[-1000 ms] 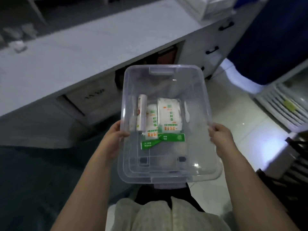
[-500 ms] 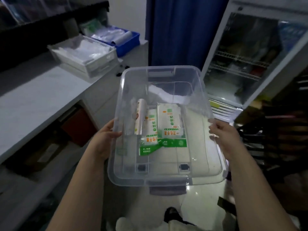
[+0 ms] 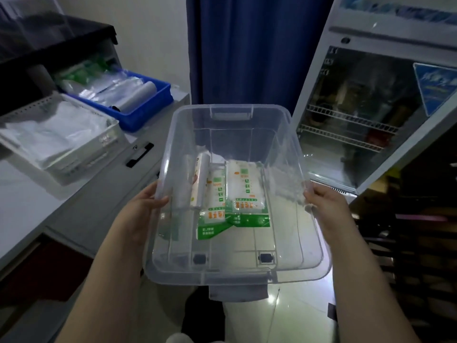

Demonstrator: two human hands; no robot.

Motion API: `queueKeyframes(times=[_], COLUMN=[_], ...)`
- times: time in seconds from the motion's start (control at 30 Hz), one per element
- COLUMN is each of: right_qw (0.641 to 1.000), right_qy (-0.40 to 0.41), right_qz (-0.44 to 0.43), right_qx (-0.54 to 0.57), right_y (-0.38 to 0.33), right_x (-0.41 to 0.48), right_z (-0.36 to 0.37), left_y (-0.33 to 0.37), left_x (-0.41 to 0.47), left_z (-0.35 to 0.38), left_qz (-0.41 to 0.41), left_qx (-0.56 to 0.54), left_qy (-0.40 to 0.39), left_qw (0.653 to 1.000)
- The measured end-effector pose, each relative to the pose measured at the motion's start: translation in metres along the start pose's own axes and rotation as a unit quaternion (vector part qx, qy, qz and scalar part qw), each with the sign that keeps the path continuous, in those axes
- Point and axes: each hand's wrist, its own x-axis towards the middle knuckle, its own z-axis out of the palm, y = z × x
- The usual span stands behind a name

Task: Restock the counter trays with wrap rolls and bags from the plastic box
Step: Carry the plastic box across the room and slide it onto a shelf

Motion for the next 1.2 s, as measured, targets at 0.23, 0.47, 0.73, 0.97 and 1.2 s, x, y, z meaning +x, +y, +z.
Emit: queueKeyframes(times=[0.23,0.47,0.73,0.97,1.2], right_qw=[0.999,0.995,0.983,0.956,0.933], right_qy=[0.027,0.027,-0.043,-0.192,-0.315], right_qz=[0.009,-0.038,-0.135,-0.164,-0.124], right_qx=[-0.034,-0.084,-0.115,-0.147,-0.123], right_y=[-0.034,-0.103,-0.188,-0.259,-0.267], right_x=[0.160,0.337,0.539,0.703,0.819], right_z=[0.062,0.109,0.162,0.256,0.399], left_y=[0.096,0.168,0.253,0.309,0.343], left_x=[0.168,0.322,0.490,0.573,0.633], left_z=[0.013,0.026,0.052,0.049,-0.009], left_qz=[-0.029,0.022,0.091,0.136,0.160], left_qx=[0.024,0.015,-0.022,-0.096,-0.137], left_qy=[0.025,0.015,0.075,0.220,0.335], left_qw=[0.999,1.000,0.993,0.961,0.918])
